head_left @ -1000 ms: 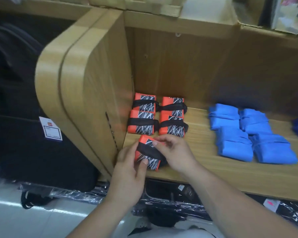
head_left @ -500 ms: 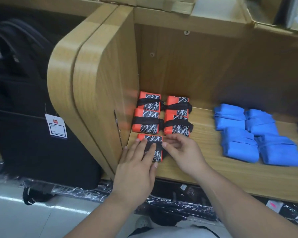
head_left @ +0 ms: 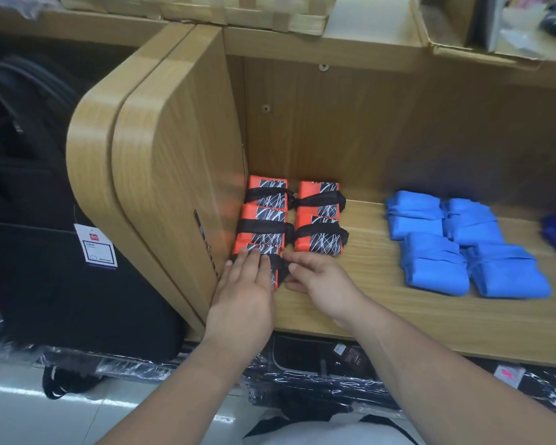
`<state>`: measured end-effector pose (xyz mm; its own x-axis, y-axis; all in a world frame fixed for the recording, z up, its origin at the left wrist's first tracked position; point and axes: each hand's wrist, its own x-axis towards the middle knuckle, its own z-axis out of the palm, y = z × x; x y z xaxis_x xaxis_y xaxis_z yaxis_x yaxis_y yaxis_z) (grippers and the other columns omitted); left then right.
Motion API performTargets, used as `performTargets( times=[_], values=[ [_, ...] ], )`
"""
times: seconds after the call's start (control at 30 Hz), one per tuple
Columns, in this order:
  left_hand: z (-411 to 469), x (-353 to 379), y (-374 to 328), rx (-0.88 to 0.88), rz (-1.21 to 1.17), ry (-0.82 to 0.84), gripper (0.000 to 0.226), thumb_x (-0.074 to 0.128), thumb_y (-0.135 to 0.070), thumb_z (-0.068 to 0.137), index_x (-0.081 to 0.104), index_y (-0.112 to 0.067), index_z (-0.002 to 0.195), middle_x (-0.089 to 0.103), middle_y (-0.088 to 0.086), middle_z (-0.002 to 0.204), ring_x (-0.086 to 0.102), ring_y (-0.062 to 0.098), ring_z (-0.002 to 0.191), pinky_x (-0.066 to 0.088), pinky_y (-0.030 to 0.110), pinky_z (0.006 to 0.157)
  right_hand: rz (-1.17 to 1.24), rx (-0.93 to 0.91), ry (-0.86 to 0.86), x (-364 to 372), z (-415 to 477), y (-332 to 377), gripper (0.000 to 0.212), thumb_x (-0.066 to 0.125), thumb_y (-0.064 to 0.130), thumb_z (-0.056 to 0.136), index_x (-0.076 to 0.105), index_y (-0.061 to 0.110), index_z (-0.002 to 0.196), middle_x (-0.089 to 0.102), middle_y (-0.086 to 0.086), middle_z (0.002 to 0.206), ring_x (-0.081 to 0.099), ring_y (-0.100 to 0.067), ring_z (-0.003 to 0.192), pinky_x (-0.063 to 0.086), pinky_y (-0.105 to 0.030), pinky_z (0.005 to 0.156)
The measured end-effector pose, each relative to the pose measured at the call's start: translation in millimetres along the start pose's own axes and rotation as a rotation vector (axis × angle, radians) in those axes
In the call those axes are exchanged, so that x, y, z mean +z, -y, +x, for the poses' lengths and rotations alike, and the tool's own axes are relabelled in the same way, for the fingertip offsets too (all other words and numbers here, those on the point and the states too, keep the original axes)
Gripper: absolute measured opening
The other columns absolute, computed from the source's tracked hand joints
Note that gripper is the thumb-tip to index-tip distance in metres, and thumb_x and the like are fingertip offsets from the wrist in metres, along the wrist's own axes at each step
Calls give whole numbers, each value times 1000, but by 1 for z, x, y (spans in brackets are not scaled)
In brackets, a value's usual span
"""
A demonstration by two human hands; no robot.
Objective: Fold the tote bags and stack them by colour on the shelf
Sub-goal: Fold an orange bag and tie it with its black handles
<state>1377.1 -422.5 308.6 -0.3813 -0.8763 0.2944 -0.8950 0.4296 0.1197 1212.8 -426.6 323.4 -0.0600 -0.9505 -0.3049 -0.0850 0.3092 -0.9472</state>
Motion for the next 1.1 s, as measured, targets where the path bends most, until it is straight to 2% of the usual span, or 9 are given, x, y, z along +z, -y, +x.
performTargets(
  times=[0.17,0.23,0.33,0.43,0.53,0.73,0.83,0.93,1.1],
  values=[
    [0,-1,-2,-22,-76,-49,47,68,-10,85,62,4,129,60,20,133,55,39,129,44,54,109,-118,-57,-45,-17,-12,-2,19,58,9,101,68,25,106,72,-10,108,68,-20,98,57,-33,90],
    [-1,-3,-2,-42,-149,-58,48,56,-18,89,60,3,132,57,19,138,49,38,134,39,55,113,-256,-101,-96,-30,-20,-10,14,64,15,98,70,27,102,74,-4,106,68,-15,98,54,-24,88],
    [0,-8,-5,-37,-253,-75,51,53,-29,90,59,-2,133,52,16,143,42,38,140,32,57,117,-381,-149,-142,-54,-37,-20,12,68,17,95,73,21,105,70,7,108,65,-4,98,46,-9,84],
    [2,-10,-22,43,-317,-88,47,58,-32,89,64,-6,127,55,14,139,45,39,135,36,57,113,-462,-199,-203,-85,-57,-34,10,71,19,93,74,24,102,68,8,104,65,-4,97,50,-17,89],
    [4,-7,-56,123,-362,-23,44,58,-38,89,70,-8,118,60,12,131,49,38,129,43,57,106,-646,-190,-280,-125,-89,-51,21,67,37,90,74,24,104,66,12,103,60,-10,104,47,-25,95],
    [-1,5,-169,332,-385,168,50,48,-54,84,71,-17,108,64,4,118,53,27,112,51,46,93,-936,-137,-320,-220,-199,-94,38,57,49,87,73,24,111,64,11,112,57,-14,104,47,-28,93],
    [-13,15,-242,450,-364,246,52,48,-57,83,71,-18,109,62,2,116,52,26,110,52,45,93,-882,-17,-479,-276,-274,-135,44,54,55,88,73,25,114,64,12,114,56,-11,107,44,-23,95],
    [-33,22,-327,550,-346,292,54,47,-58,83,72,-19,111,64,3,116,56,28,108,53,43,91,-814,65,-636,-329,-354,-187,38,55,52,86,72,27,109,65,10,112,61,-16,104,37,-16,92],
    [-91,41,-480,685,-300,412,55,52,-61,80,71,-20,111,65,2,114,60,30,106,53,42,91,-702,313,-787,-418,-489,-265,42,64,51,79,75,21,107,68,2,109,65,-23,103,46,-27,89]
  ],
)
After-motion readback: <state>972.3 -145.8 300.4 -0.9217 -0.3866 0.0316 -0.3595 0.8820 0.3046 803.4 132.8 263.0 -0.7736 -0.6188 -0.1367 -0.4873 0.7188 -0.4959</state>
